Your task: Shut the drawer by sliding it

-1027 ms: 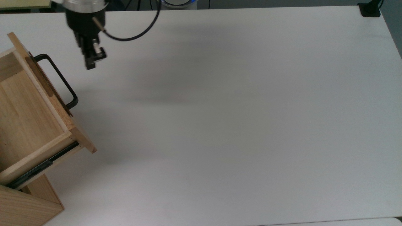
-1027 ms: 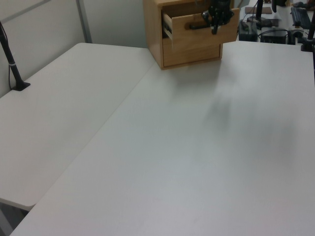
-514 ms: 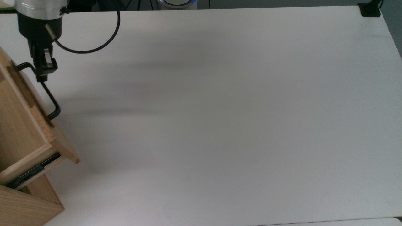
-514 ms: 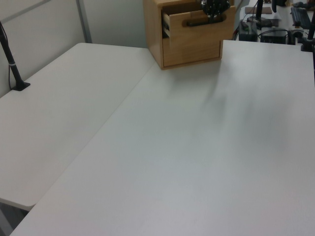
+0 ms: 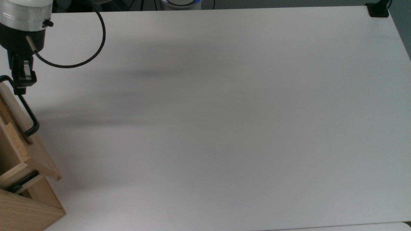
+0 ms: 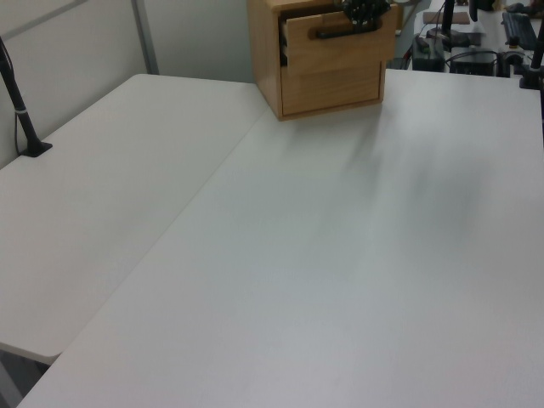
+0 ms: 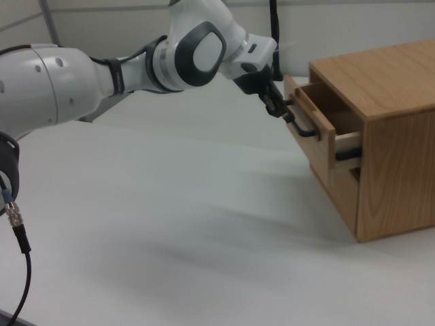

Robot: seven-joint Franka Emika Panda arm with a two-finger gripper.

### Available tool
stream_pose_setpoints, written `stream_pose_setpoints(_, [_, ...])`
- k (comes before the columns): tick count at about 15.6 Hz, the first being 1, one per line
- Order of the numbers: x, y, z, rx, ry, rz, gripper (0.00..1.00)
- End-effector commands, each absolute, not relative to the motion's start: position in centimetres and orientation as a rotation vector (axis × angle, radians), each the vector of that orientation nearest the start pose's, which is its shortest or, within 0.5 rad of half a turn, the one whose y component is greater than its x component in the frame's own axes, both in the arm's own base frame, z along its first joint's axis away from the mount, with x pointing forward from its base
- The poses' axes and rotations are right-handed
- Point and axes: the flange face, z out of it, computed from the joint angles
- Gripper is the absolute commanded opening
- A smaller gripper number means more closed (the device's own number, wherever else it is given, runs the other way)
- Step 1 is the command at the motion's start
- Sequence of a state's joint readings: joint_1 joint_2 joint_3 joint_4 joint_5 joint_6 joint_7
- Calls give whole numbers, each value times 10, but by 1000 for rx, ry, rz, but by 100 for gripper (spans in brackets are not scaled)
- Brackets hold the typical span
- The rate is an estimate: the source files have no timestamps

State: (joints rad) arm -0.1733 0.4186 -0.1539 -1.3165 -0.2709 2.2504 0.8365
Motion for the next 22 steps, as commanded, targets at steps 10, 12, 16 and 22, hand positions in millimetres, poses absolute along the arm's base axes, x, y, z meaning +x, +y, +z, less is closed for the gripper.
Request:
stream_pose_setpoints(10, [698,-285,532,-2687,1570,-1221,2])
stream_pose_setpoints(12, [698,-293,529,-2688,1561,-1262,2])
stream_pose_setpoints(16, [699,-277,540,-2694,1516,-1277,4])
stream_pose_setpoints(22, [701,-191,541,-2885,1330,-1030,28])
